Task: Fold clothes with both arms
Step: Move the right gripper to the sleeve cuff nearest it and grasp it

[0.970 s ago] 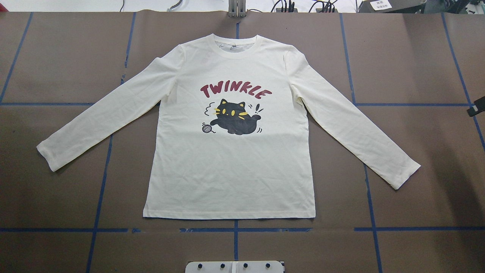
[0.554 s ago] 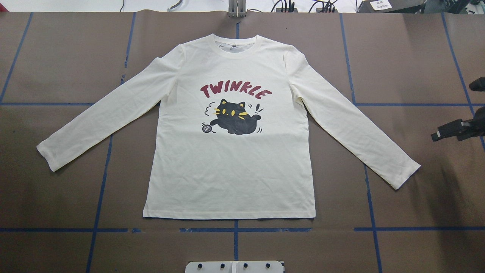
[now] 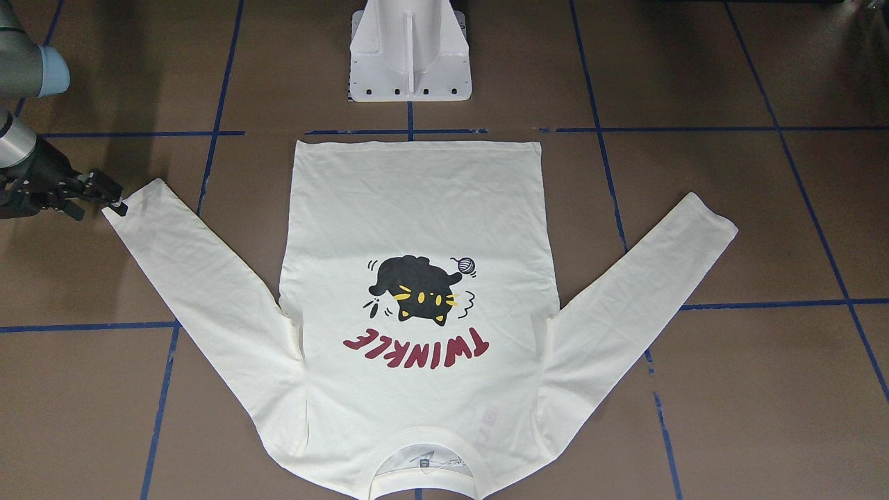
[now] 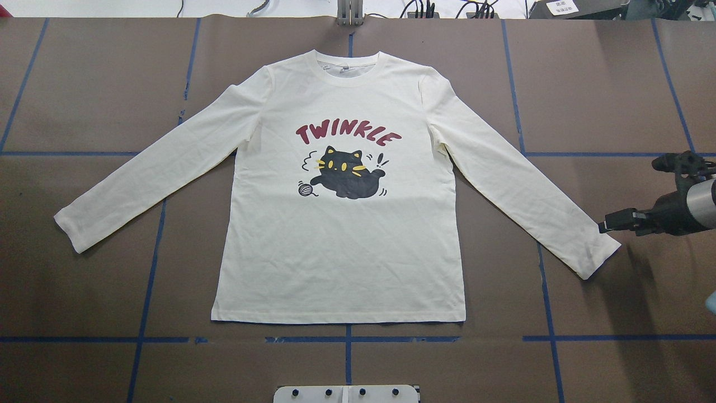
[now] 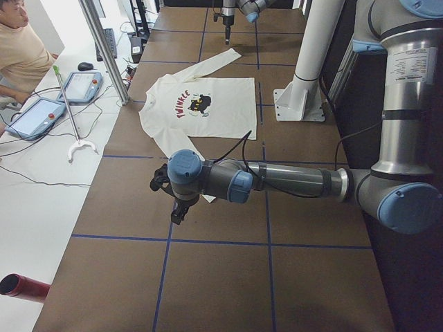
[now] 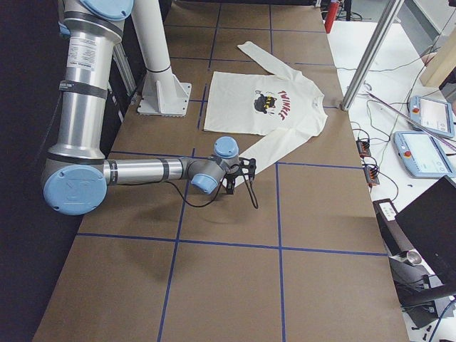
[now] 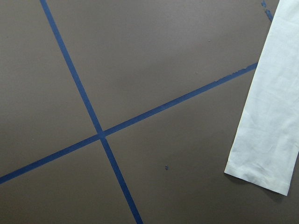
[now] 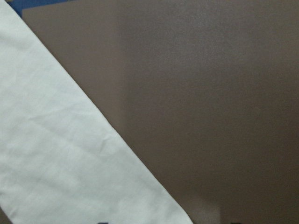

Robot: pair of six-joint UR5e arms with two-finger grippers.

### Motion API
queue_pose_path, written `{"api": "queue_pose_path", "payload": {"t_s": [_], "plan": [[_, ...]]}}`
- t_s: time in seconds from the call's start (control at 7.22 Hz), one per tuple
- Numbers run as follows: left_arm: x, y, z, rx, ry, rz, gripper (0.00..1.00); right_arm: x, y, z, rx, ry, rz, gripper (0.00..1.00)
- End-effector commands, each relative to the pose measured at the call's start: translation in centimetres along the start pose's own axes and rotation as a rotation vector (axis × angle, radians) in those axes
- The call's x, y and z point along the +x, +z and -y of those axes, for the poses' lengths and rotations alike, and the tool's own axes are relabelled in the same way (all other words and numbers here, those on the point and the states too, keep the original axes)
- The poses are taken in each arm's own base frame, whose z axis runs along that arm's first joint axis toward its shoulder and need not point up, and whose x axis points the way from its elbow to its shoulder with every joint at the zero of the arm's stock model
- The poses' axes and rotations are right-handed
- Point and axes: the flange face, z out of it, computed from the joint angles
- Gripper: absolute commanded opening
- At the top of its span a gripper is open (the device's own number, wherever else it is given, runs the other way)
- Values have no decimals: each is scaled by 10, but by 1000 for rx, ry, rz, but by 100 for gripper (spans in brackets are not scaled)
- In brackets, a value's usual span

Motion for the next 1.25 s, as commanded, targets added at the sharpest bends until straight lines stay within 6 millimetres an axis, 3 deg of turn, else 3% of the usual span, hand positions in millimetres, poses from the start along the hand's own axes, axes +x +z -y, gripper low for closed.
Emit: {"api": "queue_pose_path", "payload": {"t_s": [0.0,0.14,0.28,0.42,0.55,0.69,0.83,0.97,1.11], "plan": [[1,1,0,3,-3,-23,100,6,3,-7,-5,27,-12,47],[2,1,1,5,0,-23,100,15,3,-13,-15,34,-22,38],[2,1,1,5,-2,-24,100,18,3,-15,-22,38,-25,15],[2,1,1,5,-12,-24,100,19,3,-16,-25,38,-26,0],[4,-1,2,9,-36,-25,100,25,4,-23,-34,40,-35,0],[3,0,2,7,-41,-25,100,10,-6,-22,-26,23,-3,0],[4,-1,2,9,-38,-26,100,-17,-17,-21,-32,50,34,0],[5,-2,3,12,-33,-26,100,-83,-29,5,-80,104,123,0],[6,-3,6,14,-29,-25,100,-155,-43,43,-63,172,175,0]]}}
